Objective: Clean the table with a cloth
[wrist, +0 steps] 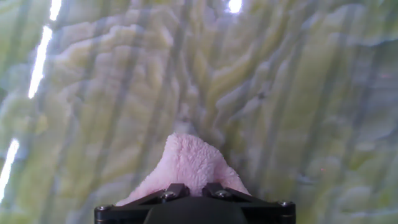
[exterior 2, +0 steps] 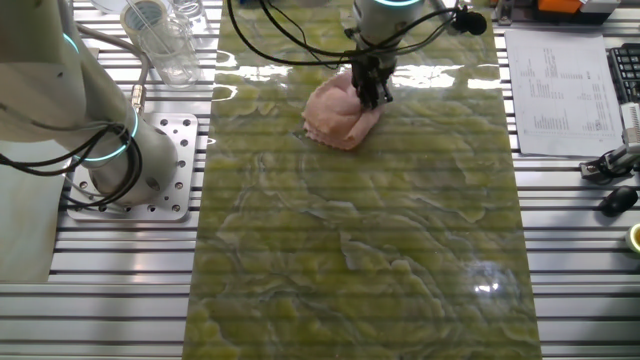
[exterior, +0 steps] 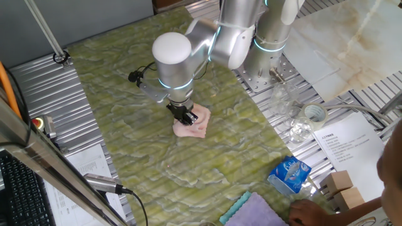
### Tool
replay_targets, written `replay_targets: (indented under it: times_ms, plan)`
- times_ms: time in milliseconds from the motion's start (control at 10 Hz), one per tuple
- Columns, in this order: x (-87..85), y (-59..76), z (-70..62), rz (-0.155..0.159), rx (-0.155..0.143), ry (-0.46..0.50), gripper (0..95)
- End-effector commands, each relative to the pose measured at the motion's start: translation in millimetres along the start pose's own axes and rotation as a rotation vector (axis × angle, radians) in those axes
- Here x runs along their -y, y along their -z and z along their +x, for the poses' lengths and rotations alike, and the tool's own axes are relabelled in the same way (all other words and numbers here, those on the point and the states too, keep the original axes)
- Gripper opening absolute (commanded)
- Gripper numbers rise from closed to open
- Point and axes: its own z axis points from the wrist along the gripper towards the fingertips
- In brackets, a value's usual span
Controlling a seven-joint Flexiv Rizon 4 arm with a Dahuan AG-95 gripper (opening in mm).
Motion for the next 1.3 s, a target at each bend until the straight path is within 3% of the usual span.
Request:
replay_targets:
  times_ms: [100, 900, 1300]
  plan:
    - [11.3, 0.3, 8.1, 0.031, -0.015, 0.056, 0.0]
    - [46.4, 2.3, 40.2, 0.07, -0.045, 0.202, 0.0]
    - [52.0, 0.6, 51.7, 0.124, -0.081, 0.339, 0.0]
